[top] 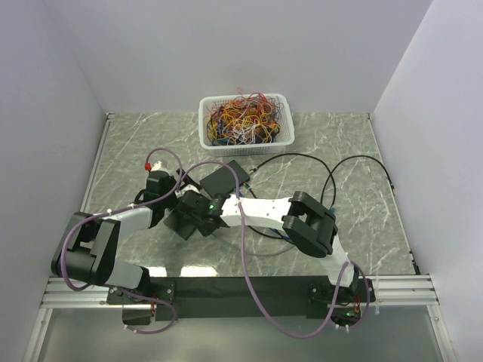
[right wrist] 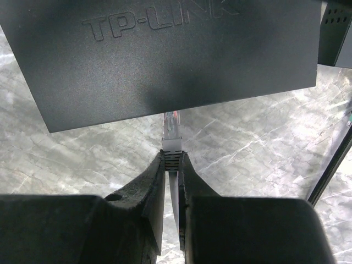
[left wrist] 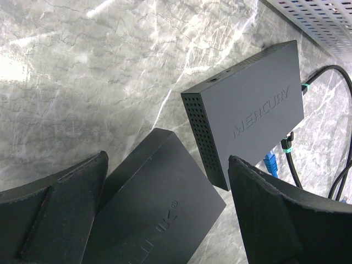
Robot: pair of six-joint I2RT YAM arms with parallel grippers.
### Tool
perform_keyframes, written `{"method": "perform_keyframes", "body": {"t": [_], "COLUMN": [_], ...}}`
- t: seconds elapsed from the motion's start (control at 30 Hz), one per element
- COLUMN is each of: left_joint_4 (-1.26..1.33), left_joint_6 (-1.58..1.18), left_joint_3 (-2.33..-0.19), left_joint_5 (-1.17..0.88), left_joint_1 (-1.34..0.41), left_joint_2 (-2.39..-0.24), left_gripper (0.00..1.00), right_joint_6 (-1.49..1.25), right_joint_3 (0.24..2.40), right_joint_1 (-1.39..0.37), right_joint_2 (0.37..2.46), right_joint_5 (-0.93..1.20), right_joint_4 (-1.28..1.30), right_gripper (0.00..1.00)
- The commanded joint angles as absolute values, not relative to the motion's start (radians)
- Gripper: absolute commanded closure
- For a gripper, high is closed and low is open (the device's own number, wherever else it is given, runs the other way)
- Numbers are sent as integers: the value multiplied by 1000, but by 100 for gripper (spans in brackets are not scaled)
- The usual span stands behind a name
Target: Insert the plug into the switch port
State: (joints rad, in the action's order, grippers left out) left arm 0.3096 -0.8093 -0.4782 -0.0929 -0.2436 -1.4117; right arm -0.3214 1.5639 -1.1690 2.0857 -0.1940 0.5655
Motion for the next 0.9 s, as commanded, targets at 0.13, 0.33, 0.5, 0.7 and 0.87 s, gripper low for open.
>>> {"method": "perform_keyframes", "body": {"t": [0.13,0.33,0.5,0.7,0.87], "left_joint_4": [238,238,242,247,252], "left_joint_6": [-810,-810,-811,-810,-811], "left_joint_3": [-454,-454,-454,-456,-453], "left_joint_5": [-123,-123,-127,-135,-138], "left_joint_1": [-252,-252,-252,-252,-253], "left_joint_2": [-1439,-1440,-1443,-1456,-1456], "left_gripper": [2,2,2,3,3], "right_joint_6": [-337,-339,-336,-321,-313], "right_joint_3": [1614,1612,1594,1554,1520], "right_joint_1": [-1169,-1169,-1172,-1180,-1190], "right_joint_2": [2077,2103,2117,2117,2105], "right_joint_5": [-241,-247,-256,-285,-316], "right_joint_4": [469,448,399,331,299], "right_gripper": [100,100,100,100,100]}}
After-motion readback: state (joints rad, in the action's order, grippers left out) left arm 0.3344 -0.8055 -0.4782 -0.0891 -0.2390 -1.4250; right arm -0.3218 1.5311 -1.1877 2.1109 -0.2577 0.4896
